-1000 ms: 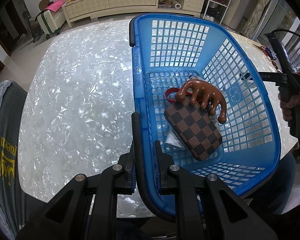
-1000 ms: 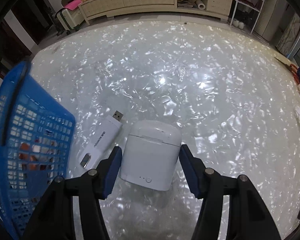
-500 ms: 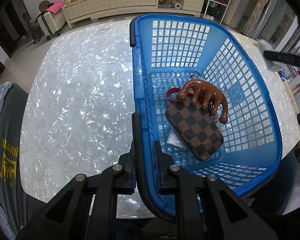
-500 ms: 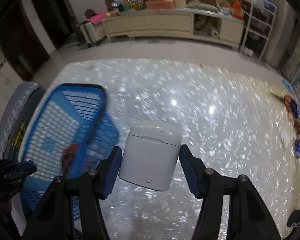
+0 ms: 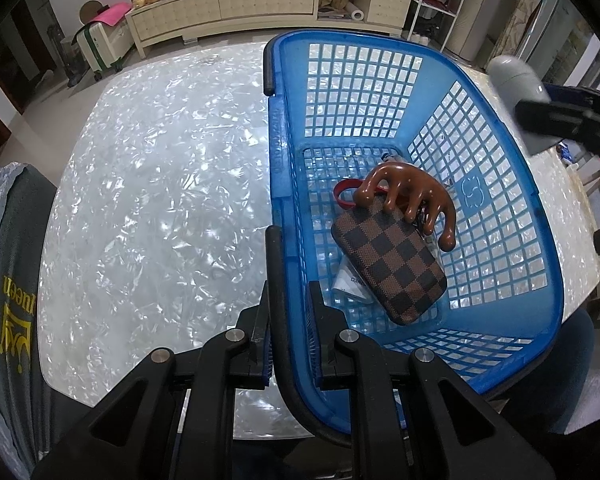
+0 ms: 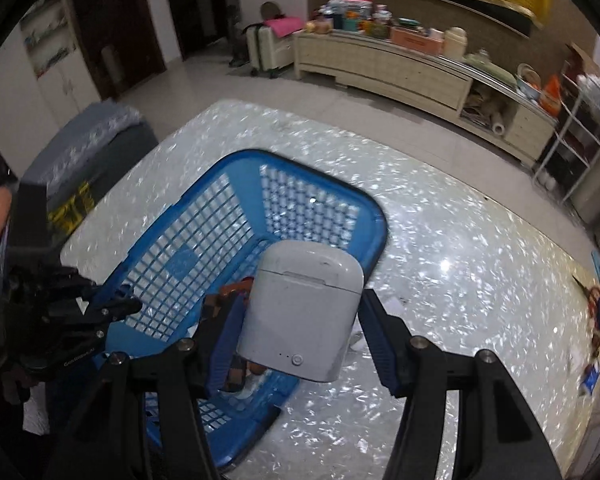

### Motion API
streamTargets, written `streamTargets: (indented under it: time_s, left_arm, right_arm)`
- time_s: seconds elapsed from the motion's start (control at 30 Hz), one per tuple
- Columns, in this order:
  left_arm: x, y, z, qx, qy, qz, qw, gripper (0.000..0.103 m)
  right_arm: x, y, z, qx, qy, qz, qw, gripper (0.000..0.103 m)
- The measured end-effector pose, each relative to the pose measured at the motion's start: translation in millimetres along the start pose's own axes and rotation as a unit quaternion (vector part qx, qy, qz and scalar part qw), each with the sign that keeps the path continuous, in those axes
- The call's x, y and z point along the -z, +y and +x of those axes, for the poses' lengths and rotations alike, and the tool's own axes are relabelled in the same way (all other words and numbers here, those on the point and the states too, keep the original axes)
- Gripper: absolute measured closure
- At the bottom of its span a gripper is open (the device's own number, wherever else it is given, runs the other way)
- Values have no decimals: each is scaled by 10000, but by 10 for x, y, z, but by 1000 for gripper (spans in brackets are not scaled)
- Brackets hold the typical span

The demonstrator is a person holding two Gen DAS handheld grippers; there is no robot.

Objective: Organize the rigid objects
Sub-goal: 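Lift the earbud case with the right tool and carry it over the basket, then open the right tool to drop the earbud case into the basket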

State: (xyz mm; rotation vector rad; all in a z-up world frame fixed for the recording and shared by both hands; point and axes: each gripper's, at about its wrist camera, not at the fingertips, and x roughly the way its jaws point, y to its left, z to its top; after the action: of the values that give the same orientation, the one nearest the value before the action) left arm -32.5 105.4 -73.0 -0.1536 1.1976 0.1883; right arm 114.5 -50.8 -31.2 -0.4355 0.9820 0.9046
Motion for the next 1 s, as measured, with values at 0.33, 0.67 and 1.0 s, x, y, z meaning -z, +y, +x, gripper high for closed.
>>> streamTargets:
  time_s: [0.33,0.67,1.0]
  left_arm:
    - [-24,-13,-7,-45,-6,23,10000,88]
    - [-11,-8,-5,-44,-15,19,10000,88]
    - [-2,-5,2,-63,-15,20,10000,88]
  right_arm:
    - [-27,335,434,-77,311,-664,9973,47]
    - [69,434,776,-63,667,-945,9933,47]
    - [119,491,862,102,696,-1285,9892,46]
